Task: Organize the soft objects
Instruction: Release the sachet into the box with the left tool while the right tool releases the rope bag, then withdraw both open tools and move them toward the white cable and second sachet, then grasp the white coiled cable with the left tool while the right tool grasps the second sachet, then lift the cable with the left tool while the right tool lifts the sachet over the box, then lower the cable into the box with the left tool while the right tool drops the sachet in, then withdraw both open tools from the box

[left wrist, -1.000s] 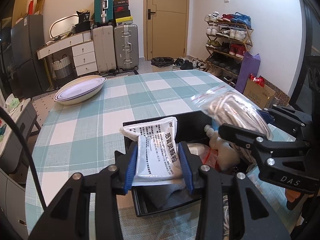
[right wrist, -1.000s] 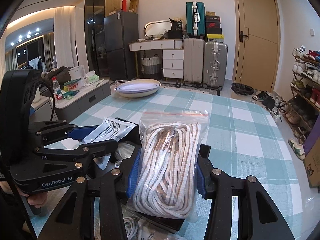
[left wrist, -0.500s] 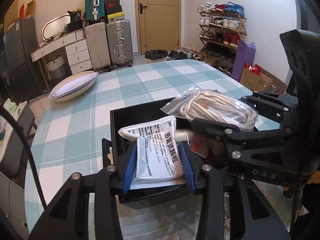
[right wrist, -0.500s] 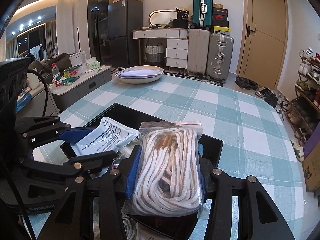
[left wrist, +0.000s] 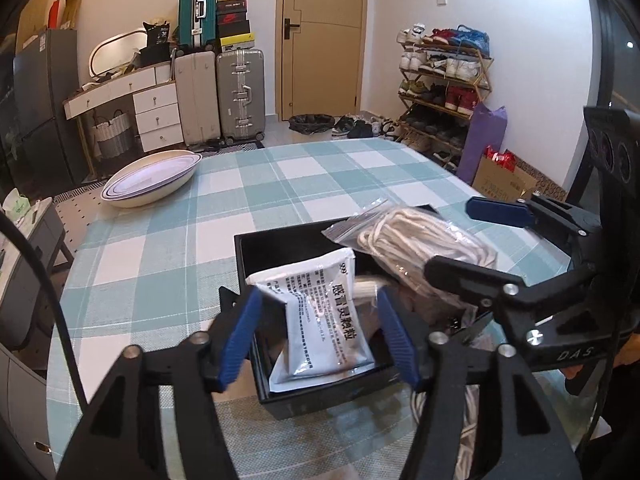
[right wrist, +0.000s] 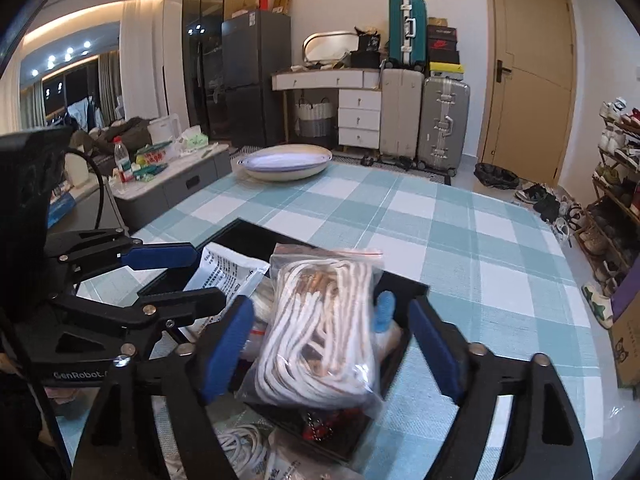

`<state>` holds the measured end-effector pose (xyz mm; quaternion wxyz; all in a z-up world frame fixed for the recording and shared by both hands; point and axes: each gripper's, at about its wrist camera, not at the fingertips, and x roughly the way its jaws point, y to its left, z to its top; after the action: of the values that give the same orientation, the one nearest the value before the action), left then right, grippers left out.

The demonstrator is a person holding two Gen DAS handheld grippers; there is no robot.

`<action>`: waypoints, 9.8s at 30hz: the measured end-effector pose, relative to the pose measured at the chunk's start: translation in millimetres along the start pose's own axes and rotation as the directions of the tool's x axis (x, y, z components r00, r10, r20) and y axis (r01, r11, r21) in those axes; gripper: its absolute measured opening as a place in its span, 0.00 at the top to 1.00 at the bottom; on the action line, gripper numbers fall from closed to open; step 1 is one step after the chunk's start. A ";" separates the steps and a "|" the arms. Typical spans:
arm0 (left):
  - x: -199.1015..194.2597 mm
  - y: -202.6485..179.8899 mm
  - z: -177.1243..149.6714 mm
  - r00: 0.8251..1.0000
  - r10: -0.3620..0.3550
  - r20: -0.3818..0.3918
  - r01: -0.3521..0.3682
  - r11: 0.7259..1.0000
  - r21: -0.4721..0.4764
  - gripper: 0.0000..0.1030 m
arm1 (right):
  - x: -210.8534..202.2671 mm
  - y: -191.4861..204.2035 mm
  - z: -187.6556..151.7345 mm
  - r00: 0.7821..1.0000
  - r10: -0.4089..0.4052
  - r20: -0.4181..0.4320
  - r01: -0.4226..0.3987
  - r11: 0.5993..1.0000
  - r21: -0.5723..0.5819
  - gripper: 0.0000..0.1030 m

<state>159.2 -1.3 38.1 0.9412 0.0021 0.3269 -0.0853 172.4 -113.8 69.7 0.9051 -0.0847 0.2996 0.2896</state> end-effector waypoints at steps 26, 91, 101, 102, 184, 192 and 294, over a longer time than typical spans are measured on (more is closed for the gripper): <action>-61.3 -16.4 -36.3 0.999 0.038 0.014 -0.038 0.999 -0.018 0.00 | -69.8 -13.2 -57.0 0.990 -0.043 -0.134 0.058 0.992 0.112 0.01; -4.5 -49.1 -82.5 0.950 0.016 -0.312 0.007 0.997 0.072 0.00 | -22.0 2.2 -87.4 0.943 0.020 -0.332 0.028 0.990 0.138 0.01; -6.5 -39.3 -78.4 0.948 0.040 -0.316 -0.005 0.994 0.110 0.00 | -9.7 1.0 -92.1 0.922 -0.023 -0.386 0.088 0.985 0.151 0.01; -6.8 -38.9 -78.2 0.948 0.039 -0.315 -0.004 0.994 0.113 0.00 | -9.9 -1.1 -92.5 0.919 -0.035 -0.394 0.100 0.984 0.147 0.01; -50.0 -28.3 -55.0 0.957 -0.202 -0.209 0.221 0.972 0.073 0.67 | -42.6 44.2 -80.1 0.963 0.113 -0.243 -0.118 0.993 -0.006 0.58; -62.6 -22.0 -49.1 0.962 -0.212 -0.170 0.225 0.973 0.060 0.67 | -67.1 51.3 -69.1 0.982 0.134 -0.135 -0.142 0.989 -0.047 0.58; -47.2 5.0 -13.4 0.985 0.083 0.152 -0.071 0.994 -0.084 0.00 | -80.0 1.0 -19.3 0.989 0.006 0.146 -0.017 0.997 0.077 0.01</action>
<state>115.3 12.0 56.4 0.9657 -0.0286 0.2556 -0.0359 110.0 -157.1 101.5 0.9255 -0.0261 0.2443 0.2883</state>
